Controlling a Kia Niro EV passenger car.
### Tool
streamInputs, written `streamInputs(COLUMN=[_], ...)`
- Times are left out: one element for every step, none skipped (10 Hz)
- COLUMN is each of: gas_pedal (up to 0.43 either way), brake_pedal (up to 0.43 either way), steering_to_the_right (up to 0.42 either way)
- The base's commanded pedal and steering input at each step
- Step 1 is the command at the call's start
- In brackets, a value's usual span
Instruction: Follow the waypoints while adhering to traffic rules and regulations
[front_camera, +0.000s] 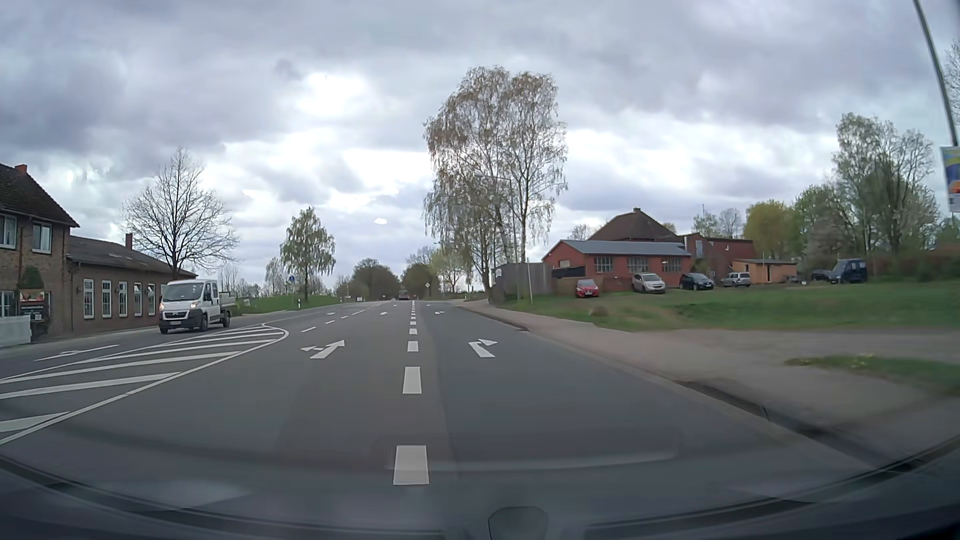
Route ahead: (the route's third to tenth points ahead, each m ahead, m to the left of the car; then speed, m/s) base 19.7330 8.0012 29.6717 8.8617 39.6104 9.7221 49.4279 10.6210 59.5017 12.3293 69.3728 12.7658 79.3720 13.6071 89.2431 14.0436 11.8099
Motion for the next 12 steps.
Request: streamInputs(gas_pedal=[0.087, 0.087, 0.079, 0.079, 0.067, 0.067, 0.067, 0.067, 0.067, 0.067, 0.067, 0.067], brake_pedal=[0.000, 0.000, 0.000, 0.000, 0.000, 0.000, 0.000, 0.000, 0.000, 0.000, 0.000, 0.000], steering_to_the_right=[-0.012, -0.015, -0.017, -0.020, -0.022, -0.022, -0.022, -0.021, -0.021, -0.021, -0.021, -0.019])
